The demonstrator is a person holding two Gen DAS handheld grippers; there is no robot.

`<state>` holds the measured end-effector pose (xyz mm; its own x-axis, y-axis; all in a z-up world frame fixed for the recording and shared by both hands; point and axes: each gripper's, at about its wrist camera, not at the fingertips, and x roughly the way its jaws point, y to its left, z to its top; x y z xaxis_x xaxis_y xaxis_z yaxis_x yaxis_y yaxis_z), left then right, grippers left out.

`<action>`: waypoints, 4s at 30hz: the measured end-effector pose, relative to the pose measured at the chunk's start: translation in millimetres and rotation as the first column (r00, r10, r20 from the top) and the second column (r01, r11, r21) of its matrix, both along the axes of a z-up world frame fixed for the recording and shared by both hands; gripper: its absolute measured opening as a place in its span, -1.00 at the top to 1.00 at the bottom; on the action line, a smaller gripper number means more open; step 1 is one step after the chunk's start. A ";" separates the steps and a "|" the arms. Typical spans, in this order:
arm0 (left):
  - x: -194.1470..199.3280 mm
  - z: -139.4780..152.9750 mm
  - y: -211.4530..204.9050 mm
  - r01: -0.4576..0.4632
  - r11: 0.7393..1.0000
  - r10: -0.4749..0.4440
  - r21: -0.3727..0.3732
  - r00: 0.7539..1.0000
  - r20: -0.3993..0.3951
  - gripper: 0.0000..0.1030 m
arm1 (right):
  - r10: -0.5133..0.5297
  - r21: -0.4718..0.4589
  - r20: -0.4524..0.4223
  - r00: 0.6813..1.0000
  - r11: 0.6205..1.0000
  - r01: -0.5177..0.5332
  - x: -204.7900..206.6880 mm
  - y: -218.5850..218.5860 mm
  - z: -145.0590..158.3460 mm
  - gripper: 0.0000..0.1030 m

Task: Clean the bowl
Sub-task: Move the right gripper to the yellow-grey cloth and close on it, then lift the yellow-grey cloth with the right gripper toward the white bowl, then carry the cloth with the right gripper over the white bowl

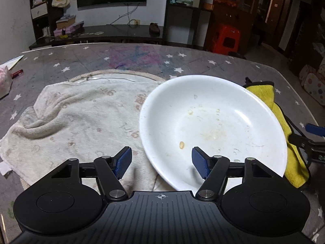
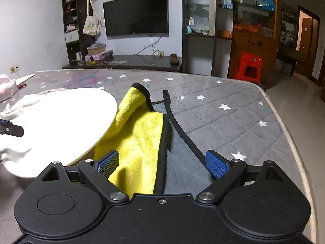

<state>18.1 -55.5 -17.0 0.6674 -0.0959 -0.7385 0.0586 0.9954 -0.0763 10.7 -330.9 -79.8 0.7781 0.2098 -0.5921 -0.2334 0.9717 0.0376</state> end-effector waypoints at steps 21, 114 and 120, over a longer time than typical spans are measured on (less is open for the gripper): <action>10.6 -14.3 -5.0 0.004 1.000 -0.004 0.006 0.998 -0.070 0.31 | 0.100 0.137 -0.040 0.994 0.986 -0.094 -40.8 21.2 -5.1 0.71; 1.9 -17.0 -47.8 0.166 0.986 -0.161 0.025 0.979 -0.122 0.16 | -0.024 0.682 -0.168 0.986 0.719 0.134 -40.5 -64.0 -47.3 0.80; -9.3 -16.3 -47.6 0.137 0.991 -0.134 0.011 0.983 -0.127 0.16 | -0.019 0.703 -0.161 0.987 0.700 0.128 -70.4 -56.1 -49.7 0.80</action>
<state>8.9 -103.0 -33.3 0.5511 -0.1636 -0.8182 0.1844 0.9802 -0.0718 -59.6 -387.0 -129.4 0.7359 0.5550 -0.3878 -0.1023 0.6574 0.7466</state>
